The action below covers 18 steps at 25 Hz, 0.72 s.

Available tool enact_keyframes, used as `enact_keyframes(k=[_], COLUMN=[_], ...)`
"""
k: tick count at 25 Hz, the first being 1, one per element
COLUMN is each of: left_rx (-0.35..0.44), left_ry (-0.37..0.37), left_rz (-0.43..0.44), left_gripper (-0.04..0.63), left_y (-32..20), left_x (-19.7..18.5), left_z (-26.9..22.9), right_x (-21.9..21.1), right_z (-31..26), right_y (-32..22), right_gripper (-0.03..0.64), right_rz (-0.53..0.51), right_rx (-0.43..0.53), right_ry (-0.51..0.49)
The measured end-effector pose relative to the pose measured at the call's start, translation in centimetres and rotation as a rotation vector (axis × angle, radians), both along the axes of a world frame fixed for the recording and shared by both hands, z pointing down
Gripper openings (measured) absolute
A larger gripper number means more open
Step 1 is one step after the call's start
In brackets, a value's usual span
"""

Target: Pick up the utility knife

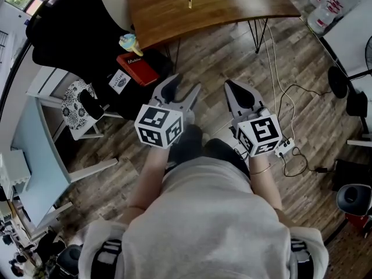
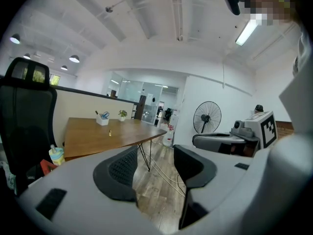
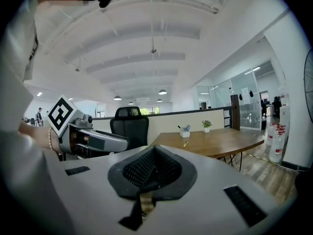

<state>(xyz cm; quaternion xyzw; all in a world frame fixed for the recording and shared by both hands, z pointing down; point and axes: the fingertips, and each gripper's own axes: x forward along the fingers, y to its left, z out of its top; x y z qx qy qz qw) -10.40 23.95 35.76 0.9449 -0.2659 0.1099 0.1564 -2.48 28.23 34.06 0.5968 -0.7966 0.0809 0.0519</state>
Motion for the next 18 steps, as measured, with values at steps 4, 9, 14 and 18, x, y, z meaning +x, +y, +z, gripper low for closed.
enact_keyframes(k=[4, 9, 14, 18], left_rx=[-0.010, -0.031, -0.048, -0.026], left_ry=[-0.004, 0.001, 0.011, 0.045], left_rz=[0.009, 0.037, 0.077, 0.070], left_gripper=[0.235, 0.235, 0.235, 0.233], left_y=[-1.5, -5.3, -9.8, -15.2], left_x=[0.9, 2.7, 4.9, 5.8], left_z=[0.4, 1.2, 1.8, 0.6], right_x=[0.9, 2.1, 3.8, 4.9], right_z=[0.7, 1.6, 2.3, 1.6], right_y=[-1.5, -5.0, -9.4, -14.6], right_gripper=[0.012, 0.012, 0.012, 0.012], right_rz=[0.010, 0.021, 0.046, 0.051], right_rx=[-0.016, -0.042, -0.057, -0.042], right_ry=[-0.010, -0.008, -0.008, 0.015])
